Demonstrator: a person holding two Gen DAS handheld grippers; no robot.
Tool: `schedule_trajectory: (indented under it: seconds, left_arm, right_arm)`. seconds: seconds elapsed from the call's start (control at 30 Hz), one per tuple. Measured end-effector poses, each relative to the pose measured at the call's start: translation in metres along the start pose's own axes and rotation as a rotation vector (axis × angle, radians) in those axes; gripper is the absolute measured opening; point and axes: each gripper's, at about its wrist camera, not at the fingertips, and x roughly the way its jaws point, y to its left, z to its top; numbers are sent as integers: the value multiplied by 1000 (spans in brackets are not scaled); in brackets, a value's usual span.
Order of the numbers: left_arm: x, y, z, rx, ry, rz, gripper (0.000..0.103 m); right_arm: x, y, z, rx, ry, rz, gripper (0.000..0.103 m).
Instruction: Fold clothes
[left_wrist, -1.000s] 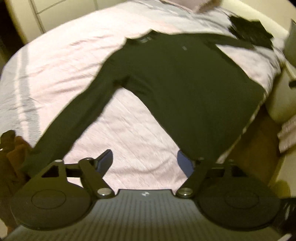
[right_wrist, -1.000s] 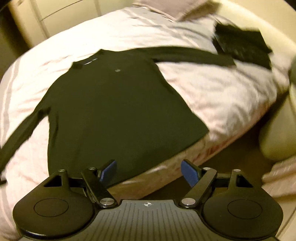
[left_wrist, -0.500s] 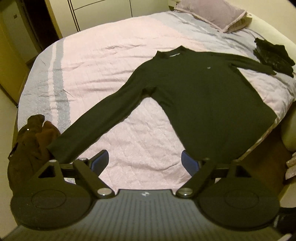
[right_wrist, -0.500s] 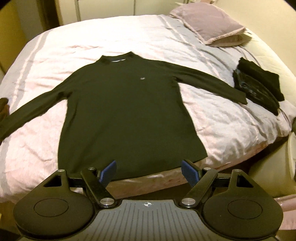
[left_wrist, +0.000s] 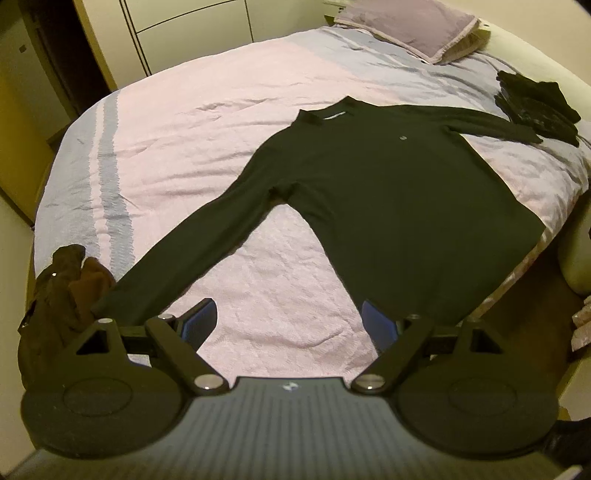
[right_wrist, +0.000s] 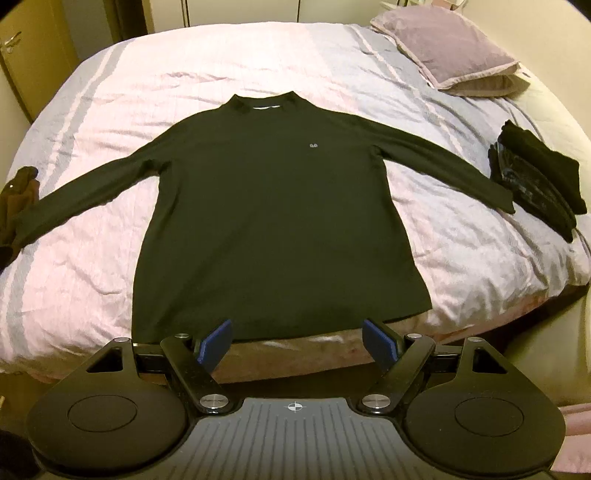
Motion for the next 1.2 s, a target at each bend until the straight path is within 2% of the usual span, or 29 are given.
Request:
schedule_trajectory:
  seconds: [0.5,0.8,1.03,1.13,1.2]
  left_arm:
    - [-4,3,-2,-3,7,26,83]
    - [-13,23,-26,-79,25,107,83]
    - [-22,59,-62,-204,64,200,83]
    - [-19,86,-70,-241,75,229,83]
    - [-15,104,-72,-247,71,258,83]
  right_arm:
    - [3,7,-3,6,14,16,81]
    - [15,26,3,-84,-2,53,81]
    - [30,75,15,-233,-26,140,81]
    - [31,115,26,-327,-90,217,81]
    - [33,151,30,-460,-163,228,81]
